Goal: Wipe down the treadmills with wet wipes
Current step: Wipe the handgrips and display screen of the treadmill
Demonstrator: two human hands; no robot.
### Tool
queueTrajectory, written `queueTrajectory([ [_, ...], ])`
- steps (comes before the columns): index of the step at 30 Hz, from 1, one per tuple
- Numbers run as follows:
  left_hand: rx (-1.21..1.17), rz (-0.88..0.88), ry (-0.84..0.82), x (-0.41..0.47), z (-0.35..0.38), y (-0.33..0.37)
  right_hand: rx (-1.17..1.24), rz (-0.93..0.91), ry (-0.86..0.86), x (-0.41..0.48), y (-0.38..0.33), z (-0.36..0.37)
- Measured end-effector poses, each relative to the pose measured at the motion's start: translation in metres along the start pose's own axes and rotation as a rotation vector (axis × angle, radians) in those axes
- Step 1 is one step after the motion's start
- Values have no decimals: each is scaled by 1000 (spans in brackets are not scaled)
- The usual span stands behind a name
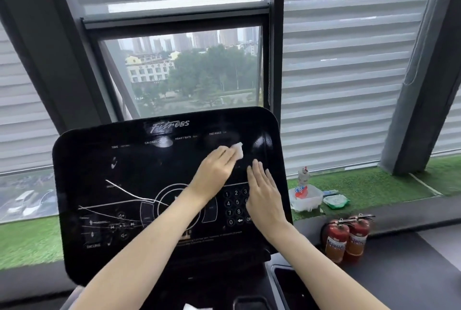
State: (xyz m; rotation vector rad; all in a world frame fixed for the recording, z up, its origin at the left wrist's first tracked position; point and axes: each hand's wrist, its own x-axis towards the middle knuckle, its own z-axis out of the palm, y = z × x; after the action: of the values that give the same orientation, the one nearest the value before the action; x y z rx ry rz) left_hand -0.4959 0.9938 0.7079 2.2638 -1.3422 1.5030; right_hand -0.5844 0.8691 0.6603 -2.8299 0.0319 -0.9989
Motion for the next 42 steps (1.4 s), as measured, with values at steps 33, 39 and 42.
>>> queueTrajectory([
  [33,78,174,-63,-32,-27,-46,-92,-52,-9,-2,0,2],
  [39,-75,-759,244,-25,-33,-33,-111,-26,-25,-3,-6,6],
  [42,-107,-374,100,-17,-23,-8,-112,-10,-35,-4,-10,7],
])
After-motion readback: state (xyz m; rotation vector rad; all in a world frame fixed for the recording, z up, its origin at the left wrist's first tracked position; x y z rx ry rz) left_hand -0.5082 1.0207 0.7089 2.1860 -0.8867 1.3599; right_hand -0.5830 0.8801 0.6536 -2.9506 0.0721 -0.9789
